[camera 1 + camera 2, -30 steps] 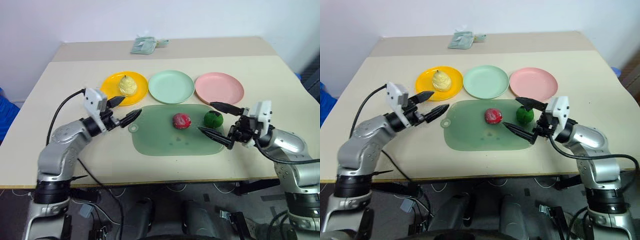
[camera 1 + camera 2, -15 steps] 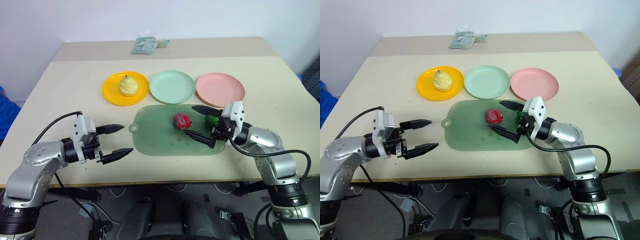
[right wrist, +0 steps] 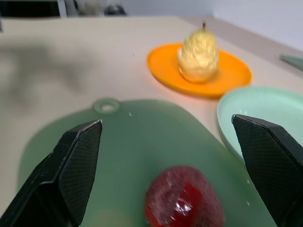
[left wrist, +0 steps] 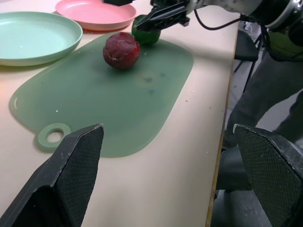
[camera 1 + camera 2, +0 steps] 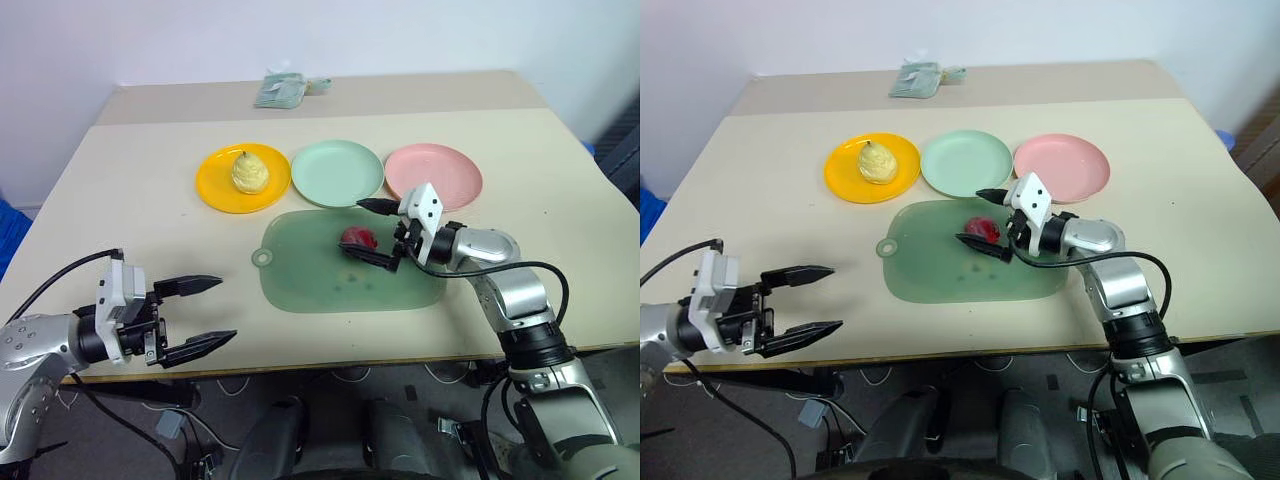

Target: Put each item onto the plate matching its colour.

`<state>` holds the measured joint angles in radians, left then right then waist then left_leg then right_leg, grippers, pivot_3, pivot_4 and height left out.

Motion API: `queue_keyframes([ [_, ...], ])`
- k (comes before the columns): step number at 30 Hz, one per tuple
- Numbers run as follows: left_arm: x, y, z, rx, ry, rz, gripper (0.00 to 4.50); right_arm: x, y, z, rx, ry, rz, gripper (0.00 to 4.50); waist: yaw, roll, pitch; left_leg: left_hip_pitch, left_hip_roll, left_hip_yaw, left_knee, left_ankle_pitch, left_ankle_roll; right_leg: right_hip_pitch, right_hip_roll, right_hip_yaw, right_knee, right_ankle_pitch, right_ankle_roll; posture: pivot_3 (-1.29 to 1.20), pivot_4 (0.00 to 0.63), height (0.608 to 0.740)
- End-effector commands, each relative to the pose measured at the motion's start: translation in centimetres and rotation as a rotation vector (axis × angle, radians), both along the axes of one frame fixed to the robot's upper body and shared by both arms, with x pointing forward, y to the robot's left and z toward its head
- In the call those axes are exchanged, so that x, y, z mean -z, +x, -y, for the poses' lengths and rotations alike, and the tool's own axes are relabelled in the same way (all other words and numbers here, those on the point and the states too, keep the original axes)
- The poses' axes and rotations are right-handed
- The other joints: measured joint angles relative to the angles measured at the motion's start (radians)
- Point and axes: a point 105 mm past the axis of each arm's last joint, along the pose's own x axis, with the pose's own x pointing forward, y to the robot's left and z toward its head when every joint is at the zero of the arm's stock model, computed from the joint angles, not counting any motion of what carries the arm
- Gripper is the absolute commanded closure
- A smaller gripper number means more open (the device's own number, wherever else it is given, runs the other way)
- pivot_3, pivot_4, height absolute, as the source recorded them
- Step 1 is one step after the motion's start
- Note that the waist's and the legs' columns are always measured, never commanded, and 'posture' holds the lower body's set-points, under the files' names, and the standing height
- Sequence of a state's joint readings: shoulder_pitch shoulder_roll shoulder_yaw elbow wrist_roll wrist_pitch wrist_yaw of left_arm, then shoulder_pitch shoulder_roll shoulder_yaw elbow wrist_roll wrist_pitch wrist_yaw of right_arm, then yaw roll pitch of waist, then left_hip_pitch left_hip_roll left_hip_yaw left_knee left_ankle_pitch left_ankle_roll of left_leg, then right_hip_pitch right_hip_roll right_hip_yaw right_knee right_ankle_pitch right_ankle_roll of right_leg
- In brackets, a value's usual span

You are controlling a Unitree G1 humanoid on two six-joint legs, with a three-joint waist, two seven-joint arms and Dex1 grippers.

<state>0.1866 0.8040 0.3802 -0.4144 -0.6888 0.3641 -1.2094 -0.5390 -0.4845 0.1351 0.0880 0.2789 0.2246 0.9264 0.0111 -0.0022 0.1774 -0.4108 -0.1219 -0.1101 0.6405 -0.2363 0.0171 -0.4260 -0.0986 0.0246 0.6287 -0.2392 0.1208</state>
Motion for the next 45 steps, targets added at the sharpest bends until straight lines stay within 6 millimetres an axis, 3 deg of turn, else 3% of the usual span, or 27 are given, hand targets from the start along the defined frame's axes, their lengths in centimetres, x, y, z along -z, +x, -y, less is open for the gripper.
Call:
queue_keyframes([
  [1, -0.8, -0.3, 0.1, 0.016, 0.017, 0.051, 0.02, 0.2, 0.8, -0.4, 0.014, -0.021, -0.025, 0.00, -0.001, 0.000, 0.000, 0.000, 0.000, 0.000, 0.000, 0.000, 0.000, 0.000, 0.000, 0.000, 0.000, 0.000, 0.000, 0.00, 0.150, 0.740],
  [12, -1.1, -0.4, 1.0, 0.020, 0.005, 0.070, 0.02, 1.8, 2.4, -0.4, 0.078, -0.090, -0.112, 0.00, -0.003, 0.000, 0.000, 0.000, 0.000, 0.000, -0.003, 0.001, -0.001, 0.000, 0.000, 0.000, 0.000, 0.000, 0.000, 0.00, 0.150, 0.740],
  [14, -1.0, -0.4, 1.2, 0.020, 0.003, 0.071, 0.00, 1.8, 2.4, -0.4, 0.079, -0.097, -0.116, 0.58, -0.003, 0.000, 0.000, 0.000, 0.000, 0.000, -0.004, 0.001, -0.001, 0.000, 0.000, 0.000, 0.000, 0.001, 0.001, 0.00, 0.150, 0.740],
  [18, -0.9, -0.4, 1.4, 0.012, -0.008, 0.074, 0.00, 1.8, 2.0, -0.5, 0.061, -0.107, -0.114, 2.37, -0.004, 0.000, 0.000, 0.000, 0.000, 0.000, -0.006, 0.002, -0.002, 0.000, 0.000, 0.000, 0.000, 0.001, 0.001, 0.00, 0.150, 0.740],
  [19, -0.9, -0.4, 1.5, 0.009, -0.012, 0.075, 0.00, 1.6, 1.9, -0.5, 0.055, -0.103, -0.112, 2.58, -0.004, 0.000, 0.000, 0.001, 0.000, 0.000, -0.006, 0.002, -0.003, 0.000, 0.000, 0.000, 0.000, 0.001, 0.001, 0.00, 0.150, 0.740],
  [21, -0.9, -0.3, 1.7, 0.006, -0.019, 0.077, 0.00, 0.7, 1.4, -0.6, 0.036, -0.080, -0.108, 2.63, -0.005, 0.000, 0.000, 0.001, 0.000, 0.000, -0.008, 0.003, -0.004, 0.000, 0.000, 0.000, 0.000, 0.001, 0.001, 0.00, 0.150, 0.740],
  [25, -1.0, -0.1, 1.9, -0.001, -0.036, 0.086, 0.00, -3.8, 1.2, -0.9, 0.020, 0.063, -0.062, 2.63, -0.006, 0.000, 0.000, 0.001, 0.001, 0.000, -0.009, 0.003, -0.005, -0.001, 0.000, 0.000, 0.000, 0.001, 0.000, 0.00, 0.150, 0.740],
  [27, -1.1, 0.0, 2.1, -0.003, -0.044, 0.089, 0.00, -6.0, 2.4, -0.3, 0.099, 0.129, -0.032, 2.63, -0.006, 0.000, 0.000, 0.001, 0.001, 0.000, -0.009, 0.003, -0.005, -0.001, 0.000, 0.000, 0.000, 0.001, 0.000, 0.00, 0.150, 0.740],
  [29, -1.1, 0.2, 2.4, -0.005, -0.054, 0.094, 0.00, -8.9, 4.9, 1.4, 0.215, 0.199, 0.026, 2.63, -0.007, 0.000, 0.000, 0.001, 0.001, 0.000, -0.009, 0.004, -0.005, -0.001, 0.001, 0.000, 0.001, 0.001, -0.001, 0.00, 0.150, 0.740],
  [31, -1.1, 0.4, 2.7, -0.010, -0.064, 0.103, 0.00, -10.1, 7.4, 3.4, 0.329, 0.209, 0.062, 2.63, -0.010, 0.000, 0.000, 0.001, 0.001, 0.000, -0.009, 0.004, -0.006, -0.001, 0.001, 0.000, 0.001, 0.001, -0.001, 0.00, 0.150, 0.740],
  [37, -1.9, 1.4, 3.5, -0.056, -0.125, 0.143, 0.00, -9.9, 12.1, 7.5, 0.599, 0.208, 0.138, 2.63, -0.010, -0.001, 0.000, 0.001, 0.001, 0.000, -0.011, 0.005, -0.008, -0.001, 0.001, 0.000, -0.001, 0.001, -0.001, 0.00, 0.150, 0.740],
  [45, -2.3, 1.3, 3.9, -0.087, -0.132, 0.169, 0.00, -6.7, 13.4, 8.4, 0.758, 0.188, 0.079, 2.63, -0.047, 0.001, 0.001, 0.001, 0.002, 0.001, -0.013, 0.007, -0.011, -0.002, 0.001, 0.001, 0.000, 0.001, -0.002, 0.00, 0.150, 0.740],
])
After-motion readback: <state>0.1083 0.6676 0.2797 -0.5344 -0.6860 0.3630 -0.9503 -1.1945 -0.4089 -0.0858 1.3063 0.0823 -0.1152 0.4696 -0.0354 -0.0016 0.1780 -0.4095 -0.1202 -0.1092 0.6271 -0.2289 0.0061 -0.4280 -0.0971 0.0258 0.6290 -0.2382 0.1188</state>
